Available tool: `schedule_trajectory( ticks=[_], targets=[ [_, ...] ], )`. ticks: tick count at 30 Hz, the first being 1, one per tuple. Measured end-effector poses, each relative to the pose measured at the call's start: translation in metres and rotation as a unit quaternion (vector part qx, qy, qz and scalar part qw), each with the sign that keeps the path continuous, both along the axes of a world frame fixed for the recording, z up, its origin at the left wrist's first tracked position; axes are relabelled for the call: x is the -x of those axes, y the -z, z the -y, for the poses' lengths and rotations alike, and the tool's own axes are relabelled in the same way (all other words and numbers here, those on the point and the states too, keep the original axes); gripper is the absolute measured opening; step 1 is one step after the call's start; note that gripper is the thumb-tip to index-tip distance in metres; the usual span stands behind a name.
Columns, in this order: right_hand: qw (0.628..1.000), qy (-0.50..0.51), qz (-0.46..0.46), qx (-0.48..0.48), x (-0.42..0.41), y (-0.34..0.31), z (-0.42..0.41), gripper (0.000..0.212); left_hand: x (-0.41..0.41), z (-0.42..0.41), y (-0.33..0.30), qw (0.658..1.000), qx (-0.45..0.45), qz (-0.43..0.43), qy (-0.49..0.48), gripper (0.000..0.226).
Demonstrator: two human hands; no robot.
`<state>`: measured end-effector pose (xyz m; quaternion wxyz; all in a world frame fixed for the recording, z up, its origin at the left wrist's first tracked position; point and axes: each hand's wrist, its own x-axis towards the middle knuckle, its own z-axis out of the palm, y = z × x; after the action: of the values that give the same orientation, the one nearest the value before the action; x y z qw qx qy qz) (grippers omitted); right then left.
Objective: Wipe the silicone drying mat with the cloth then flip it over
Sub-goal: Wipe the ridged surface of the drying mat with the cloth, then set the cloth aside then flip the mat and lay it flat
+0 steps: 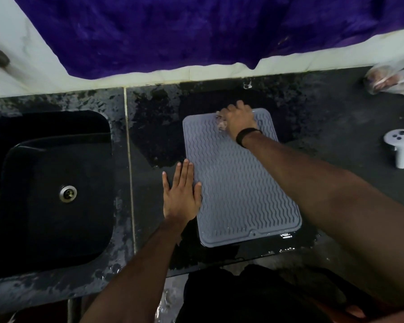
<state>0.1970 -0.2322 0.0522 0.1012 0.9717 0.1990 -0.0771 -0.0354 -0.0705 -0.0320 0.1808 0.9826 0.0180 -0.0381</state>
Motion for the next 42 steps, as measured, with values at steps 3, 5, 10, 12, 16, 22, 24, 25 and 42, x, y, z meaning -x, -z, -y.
schedule_trajectory(
  ticks=[3,5,10,12,16,22,24,25,42],
  targets=[
    [0.997,0.079,-0.017,-0.012,-0.003,-0.006,0.029,0.050,0.000,0.000,-0.002,1.000,-0.008,-0.011,0.001,0.064],
    [0.984,0.145,-0.033,-0.099,-0.003,-0.011,0.028,0.046,0.000,0.001,-0.003,1.000,-0.012,-0.018,-0.001,0.063],
    [0.888,0.253,-0.127,-0.363,0.000,-0.030,-0.019,0.041,0.001,0.002,-0.006,0.999,0.011,-0.037,-0.013,0.065],
    [0.864,0.258,-0.166,-0.400,0.002,-0.035,-0.045,0.035,0.001,0.001,-0.007,0.998,0.021,-0.044,-0.027,0.069],
    [0.863,0.212,-0.198,-0.414,0.000,-0.038,-0.100,0.026,0.001,0.001,-0.006,0.998,0.022,-0.043,-0.031,0.070],
    [0.956,0.003,-0.055,-0.289,-0.028,-0.041,-0.172,0.048,0.001,-0.001,-0.001,0.999,0.029,-0.007,-0.032,0.069],
    [0.962,-0.042,-0.002,-0.271,-0.039,-0.034,-0.191,0.061,0.001,-0.001,0.000,0.999,0.037,0.012,-0.035,0.069],
    [0.965,-0.055,0.013,-0.257,-0.042,-0.028,-0.197,0.065,0.002,-0.001,0.000,0.998,0.041,0.018,-0.037,0.068],
    [0.908,0.288,-0.035,-0.303,0.025,-0.005,0.016,0.056,0.004,0.000,-0.011,0.999,0.036,-0.012,-0.038,0.072]
  ],
)
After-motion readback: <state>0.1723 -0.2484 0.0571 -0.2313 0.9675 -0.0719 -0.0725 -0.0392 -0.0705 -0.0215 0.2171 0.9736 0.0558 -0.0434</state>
